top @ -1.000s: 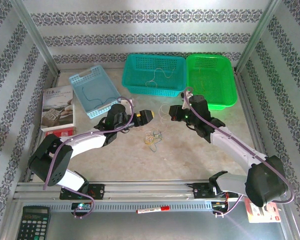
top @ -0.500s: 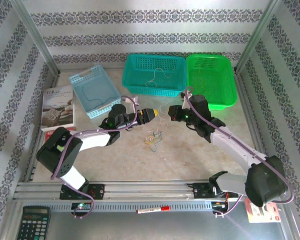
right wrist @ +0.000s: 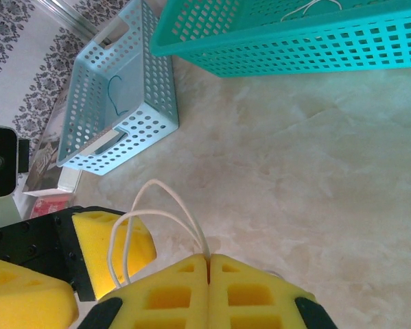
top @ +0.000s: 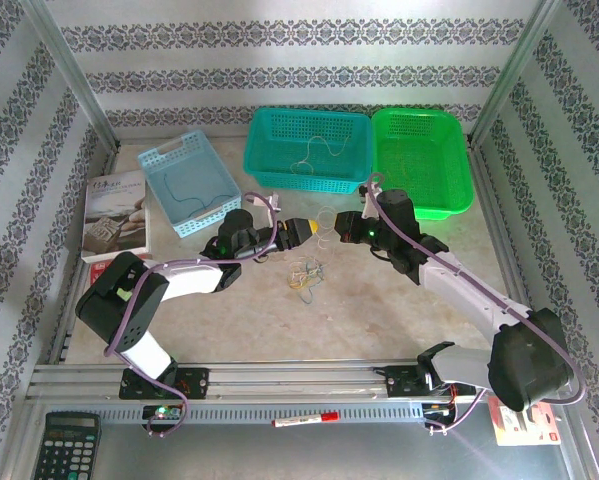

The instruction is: Untangle the cables

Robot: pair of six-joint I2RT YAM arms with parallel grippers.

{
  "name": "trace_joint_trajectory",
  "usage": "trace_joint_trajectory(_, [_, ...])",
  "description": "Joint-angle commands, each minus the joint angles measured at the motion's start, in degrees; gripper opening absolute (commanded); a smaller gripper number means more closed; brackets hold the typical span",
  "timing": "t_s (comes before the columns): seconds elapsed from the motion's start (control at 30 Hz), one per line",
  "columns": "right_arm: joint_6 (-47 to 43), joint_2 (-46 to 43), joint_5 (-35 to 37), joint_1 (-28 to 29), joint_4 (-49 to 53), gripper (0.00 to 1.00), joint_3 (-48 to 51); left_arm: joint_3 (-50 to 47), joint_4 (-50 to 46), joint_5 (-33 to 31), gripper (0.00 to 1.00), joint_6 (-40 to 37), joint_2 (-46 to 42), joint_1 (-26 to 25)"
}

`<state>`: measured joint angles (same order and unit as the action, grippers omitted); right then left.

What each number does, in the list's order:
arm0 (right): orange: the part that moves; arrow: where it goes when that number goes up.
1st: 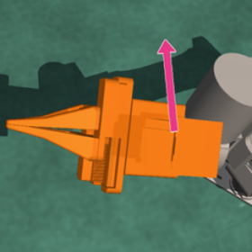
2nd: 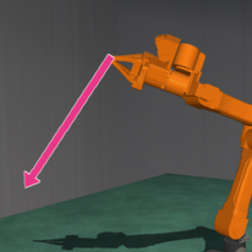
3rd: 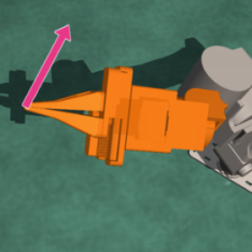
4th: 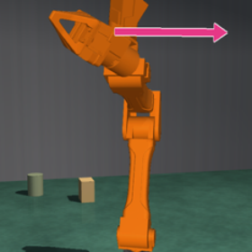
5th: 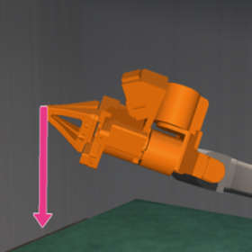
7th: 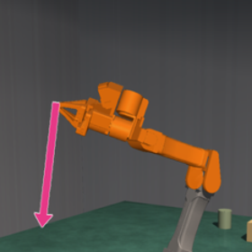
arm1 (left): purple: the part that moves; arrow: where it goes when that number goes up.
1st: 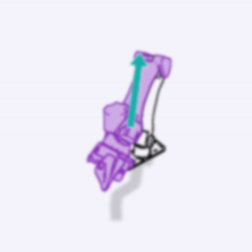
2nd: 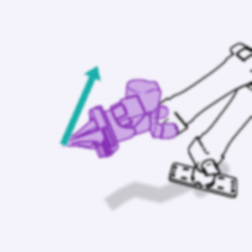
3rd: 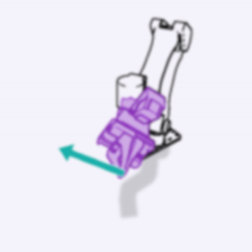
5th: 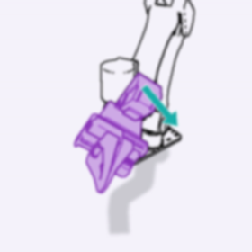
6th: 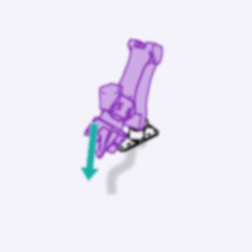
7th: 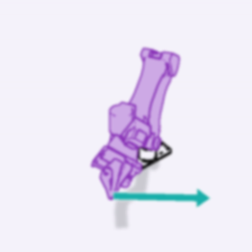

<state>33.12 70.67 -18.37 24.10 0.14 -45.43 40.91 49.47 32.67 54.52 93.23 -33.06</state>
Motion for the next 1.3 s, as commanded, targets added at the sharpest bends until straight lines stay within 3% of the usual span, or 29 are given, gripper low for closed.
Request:
trace_joint_trajectory(0.0, [0.7,0.3,-1.5,-0.5,-1.7,0.0,0.2,2.0,3.9,1.0,0.54,0.4,1.2,-1.1])
trace_joint_trajectory(0.3, [0.9,0.1,-2.0,-0.5,-1.6,0.0,0.1,3.0,3.2,1.5,0.37,0.2,2.2,-1.5])
trace_joint_trajectory(0.7, [0.5,0.3,-1.2,-0.5,-1.7,0.0,0.7,3.2,3.0,1.4,0.05,0.2,1.8,-1.7])
trace_joint_trajectory(0.77, [0.4,0.6,-0.9,-0.7,-1.9,0.0,0.8,3.2,2.7,1.3,0.05,0.1,1.4,-1.7])
trace_joint_trajectory(0.93, [0.4,0.9,-0.7,-0.9,-2.2,0.0,0.9,3.0,1.4,0.6,0.23,-0.4,0.4,-1.7])
trace_joint_trajectory(1.0, [0.4,0.9,-0.6,-1.1,-2.3,0.0,0.9,2.9,1.4,0.5,0.24,-0.5,0.3,-1.7])
trace_joint_trajectory(1.27, [0.5,0.7,-0.5,-1.4,-2.5,0.0,1.4,2.5,2.4,0.6,0.05,-0.1,0.7,-1.7])
